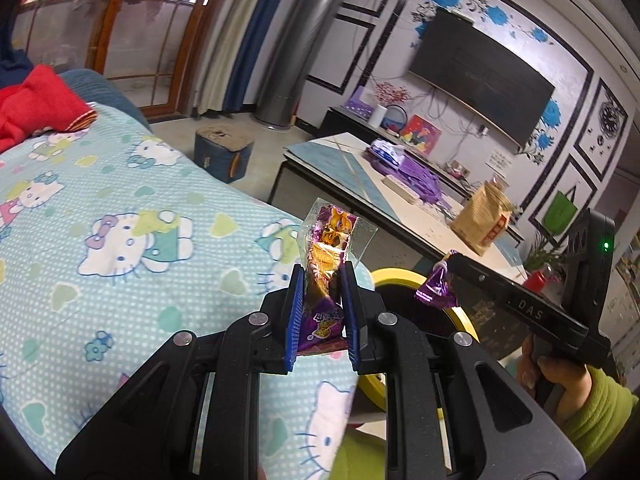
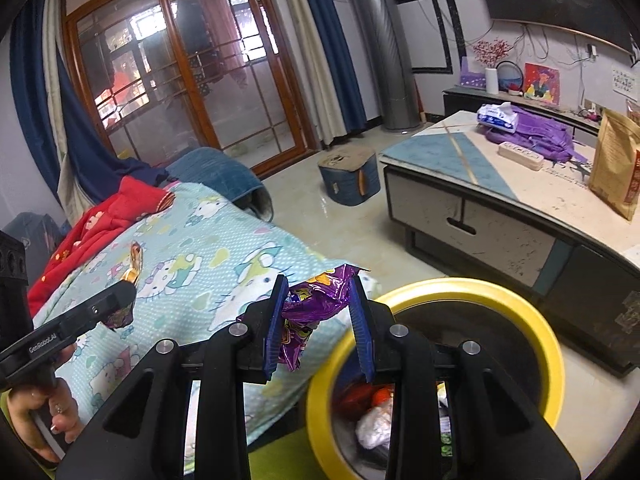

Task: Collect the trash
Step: 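Carry the yellow-purple wrapper and purple wrapper over the bin with both tools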

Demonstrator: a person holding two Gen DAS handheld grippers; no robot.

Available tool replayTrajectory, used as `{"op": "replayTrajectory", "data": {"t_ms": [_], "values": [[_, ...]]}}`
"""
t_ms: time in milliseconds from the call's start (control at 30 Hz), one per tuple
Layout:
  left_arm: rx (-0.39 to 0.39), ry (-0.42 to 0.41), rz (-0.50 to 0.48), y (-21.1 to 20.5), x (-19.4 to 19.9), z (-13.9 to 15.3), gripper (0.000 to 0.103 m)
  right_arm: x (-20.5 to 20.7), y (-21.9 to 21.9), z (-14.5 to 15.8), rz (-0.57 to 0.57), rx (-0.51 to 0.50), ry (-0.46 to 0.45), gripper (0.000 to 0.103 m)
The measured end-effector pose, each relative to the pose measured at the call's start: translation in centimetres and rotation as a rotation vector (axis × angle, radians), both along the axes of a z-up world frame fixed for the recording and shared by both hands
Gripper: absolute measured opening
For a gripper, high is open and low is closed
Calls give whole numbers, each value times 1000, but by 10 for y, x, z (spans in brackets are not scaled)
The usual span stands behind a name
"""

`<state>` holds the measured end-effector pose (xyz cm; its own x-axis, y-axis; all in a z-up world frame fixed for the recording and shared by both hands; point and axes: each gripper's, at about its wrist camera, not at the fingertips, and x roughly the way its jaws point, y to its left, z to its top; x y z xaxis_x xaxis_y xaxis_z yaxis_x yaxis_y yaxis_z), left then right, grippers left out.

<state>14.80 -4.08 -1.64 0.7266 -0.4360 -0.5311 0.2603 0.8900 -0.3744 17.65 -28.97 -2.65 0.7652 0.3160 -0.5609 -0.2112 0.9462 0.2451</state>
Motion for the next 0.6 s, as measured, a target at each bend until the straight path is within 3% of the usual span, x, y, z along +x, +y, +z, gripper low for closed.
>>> {"op": "replayTrajectory", "data": {"t_ms": [600], "values": [[79,-16,-151,-69,-11,-2,13,-16,-59,-6,-102,18,-6,29]]}}
